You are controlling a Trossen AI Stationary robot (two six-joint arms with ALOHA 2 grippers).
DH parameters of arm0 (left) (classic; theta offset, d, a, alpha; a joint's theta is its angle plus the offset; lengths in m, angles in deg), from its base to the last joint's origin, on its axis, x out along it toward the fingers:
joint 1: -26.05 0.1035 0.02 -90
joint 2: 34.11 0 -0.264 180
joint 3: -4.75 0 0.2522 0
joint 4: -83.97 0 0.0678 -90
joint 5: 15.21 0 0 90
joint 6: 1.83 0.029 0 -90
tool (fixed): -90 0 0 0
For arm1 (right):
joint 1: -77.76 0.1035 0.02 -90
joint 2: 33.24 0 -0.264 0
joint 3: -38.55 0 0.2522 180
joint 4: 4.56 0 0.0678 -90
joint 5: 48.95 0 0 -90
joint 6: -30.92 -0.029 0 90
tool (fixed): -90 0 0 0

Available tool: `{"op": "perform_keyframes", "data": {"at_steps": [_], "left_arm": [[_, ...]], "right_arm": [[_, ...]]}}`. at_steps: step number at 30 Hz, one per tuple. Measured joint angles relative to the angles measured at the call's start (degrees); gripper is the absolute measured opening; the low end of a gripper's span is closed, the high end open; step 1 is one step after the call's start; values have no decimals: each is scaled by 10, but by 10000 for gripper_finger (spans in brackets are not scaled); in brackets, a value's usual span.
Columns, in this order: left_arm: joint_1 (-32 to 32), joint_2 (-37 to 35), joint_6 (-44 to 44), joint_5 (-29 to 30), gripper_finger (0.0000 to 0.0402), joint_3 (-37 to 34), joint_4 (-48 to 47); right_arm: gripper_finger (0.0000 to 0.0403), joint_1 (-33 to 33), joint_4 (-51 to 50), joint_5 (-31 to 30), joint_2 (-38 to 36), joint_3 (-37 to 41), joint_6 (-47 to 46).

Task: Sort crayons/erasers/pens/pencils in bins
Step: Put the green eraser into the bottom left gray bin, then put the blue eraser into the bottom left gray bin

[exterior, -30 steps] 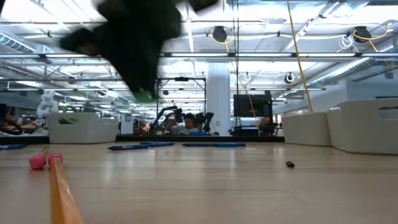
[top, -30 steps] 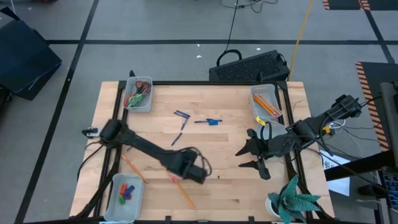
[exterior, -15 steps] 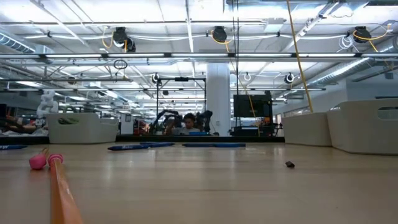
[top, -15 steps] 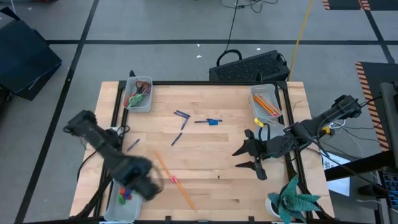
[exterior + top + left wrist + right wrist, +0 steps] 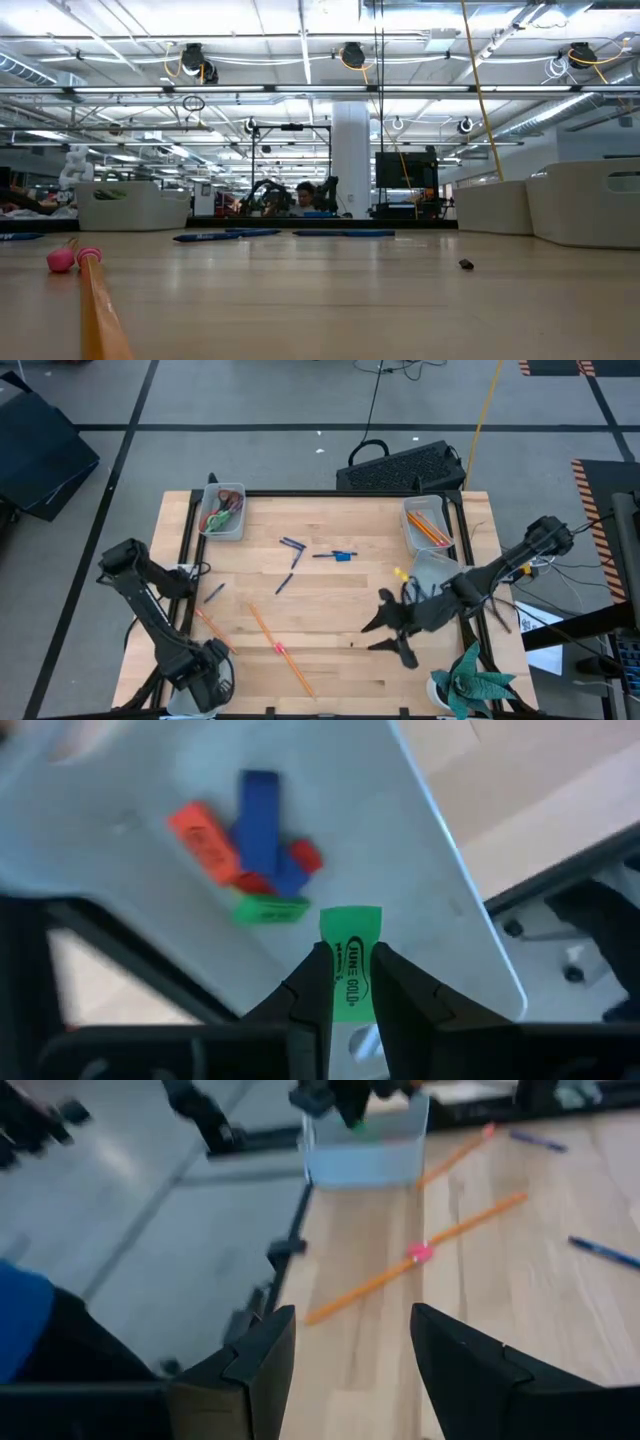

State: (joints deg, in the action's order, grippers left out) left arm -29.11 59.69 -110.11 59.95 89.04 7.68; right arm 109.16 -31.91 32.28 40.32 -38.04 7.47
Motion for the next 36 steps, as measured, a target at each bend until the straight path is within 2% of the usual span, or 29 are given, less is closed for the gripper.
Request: {"op": "perform_keyframes", "data": {"at_steps": [4, 9, 11, 14, 18, 22, 25, 30, 32, 36], "left_arm": [[-10, 0, 13, 10, 63, -68, 81], [-18, 0, 20, -3, 73, -110, 97], [-20, 0, 31, -11, 93, -116, 100], [-20, 0, 50, -29, 141, -119, 96], [-20, -11, 70, -31, 206, -104, 99], [-20, -53, 78, -15, 247, -63, 101], [-26, -95, 81, 81, 260, -30, 92], [-22, -160, 141, 347, 256, -16, 91], [-11, -181, 184, 432, 252, -16, 90], [42, -216, 302, 515, 246, -16, 93]], "right_arm": [[192, 5, -79, -2, 69, -65, -7], [194, -12, -234, 17, 154, -186, -47], [199, -20, -267, 28, 181, -229, -46], [212, -36, -261, 31, 201, -262, -34], [226, -78, -293, 21, 208, -256, -14], [228, -110, -337, -18, 208, -235, 12], [227, -133, -343, -15, 208, -212, 26], [227, -176, -300, -17, 208, -152, 38], [227, -197, -266, -15, 208, -125, 64], [226, -262, -180, 6, 208, -65, 125]]}}
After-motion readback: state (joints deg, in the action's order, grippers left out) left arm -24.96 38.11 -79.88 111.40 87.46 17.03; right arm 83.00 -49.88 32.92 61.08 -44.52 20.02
